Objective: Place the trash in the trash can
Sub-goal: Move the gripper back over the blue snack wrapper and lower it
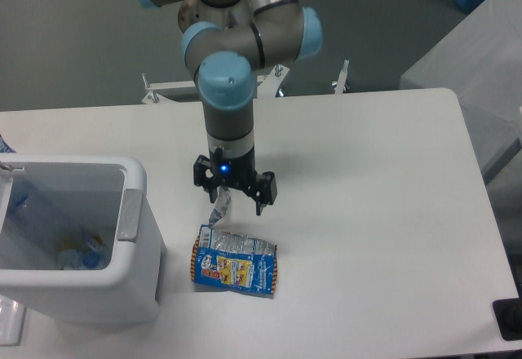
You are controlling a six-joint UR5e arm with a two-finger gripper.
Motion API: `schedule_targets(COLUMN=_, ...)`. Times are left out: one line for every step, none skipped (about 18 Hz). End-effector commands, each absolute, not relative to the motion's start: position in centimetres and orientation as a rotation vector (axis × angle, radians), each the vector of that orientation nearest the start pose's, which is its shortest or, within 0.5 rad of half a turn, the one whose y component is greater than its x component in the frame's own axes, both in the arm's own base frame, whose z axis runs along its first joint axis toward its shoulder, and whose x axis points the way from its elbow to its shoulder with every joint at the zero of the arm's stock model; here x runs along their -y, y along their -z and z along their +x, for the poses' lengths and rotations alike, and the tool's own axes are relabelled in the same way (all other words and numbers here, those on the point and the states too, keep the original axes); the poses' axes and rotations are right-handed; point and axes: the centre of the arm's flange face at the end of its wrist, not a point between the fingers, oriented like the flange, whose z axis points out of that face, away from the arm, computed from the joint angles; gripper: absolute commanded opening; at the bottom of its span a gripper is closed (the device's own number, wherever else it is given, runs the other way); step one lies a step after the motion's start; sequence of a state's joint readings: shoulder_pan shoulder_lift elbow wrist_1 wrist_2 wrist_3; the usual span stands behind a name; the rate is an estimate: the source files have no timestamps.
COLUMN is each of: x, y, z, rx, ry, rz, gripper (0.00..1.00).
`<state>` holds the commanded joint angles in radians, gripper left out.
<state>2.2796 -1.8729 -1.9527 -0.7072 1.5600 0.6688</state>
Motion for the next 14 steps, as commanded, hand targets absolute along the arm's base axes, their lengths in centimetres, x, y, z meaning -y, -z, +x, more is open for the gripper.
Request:
schedule_targets(x=-50.1, y=-23.3, z=-25.2, rx=0.055, ry=-0.155, rz=-3.009, gripper=0.97)
schedule_targets(x=-50.0, y=-22.9, z=-25.2, rx=0.054, ry=-0.179, rz=-3.03, gripper=0.97)
schedule_targets(x=-50.1, y=-22.5, z=-24.9, rx=0.04, ry=-0.194, rz=-3.047, gripper=0.97)
schedule_targets(x=-50.5, y=-22.2, z=-24.0, rx=0.013, ry=-0.2, rz=-3.055, gripper=0.97)
schedule_targets(x=-50.5, y=-21.9, z=-23.6, rx=0.0, ry=-0.206, rz=-3.067, gripper=0.97)
schedule_targets(x=-50.3, y=-21.7, z=-23.3, rx=-0.016, ry=-0.208, rz=-3.075, gripper=0.97)
schedule_targets(x=-50.1, y=-21.5, z=-22.9, rx=-0.043, ry=-0.203, rz=-3.081, gripper=0.97)
schedule_targets(x=-49.9, y=-21.2, z=-22.7, rx=-0.051, ry=-0.196, rz=-3.087, gripper=0.97)
schedule_targets(x=-49.9, y=-21.0, z=-22.3, rx=-0.063, ry=-0.194, rz=-3.092, gripper=0.97)
schedule_targets(x=-49.8, y=-20.9, z=-22.1, rx=-0.072, ry=-0.195, rz=-3.096, gripper=0.97)
schedule_targets(x=-49.7, y=-20.8, z=-22.0, rx=-0.089, ry=-0.194, rz=-3.099, gripper=0.97)
schedule_targets(x=-49.7, y=-20.7, z=-21.9, rx=-0.106, ry=-0.193, rz=-3.103, gripper=0.97)
schedule_targets(x=-49.6, y=-20.4, z=-21.9, rx=-0.108, ry=-0.191, rz=-3.107, gripper=0.97)
schedule_targets(x=-49.6, y=-20.3, z=-21.8, rx=-0.109, ry=-0.188, rz=-3.11, gripper=0.97)
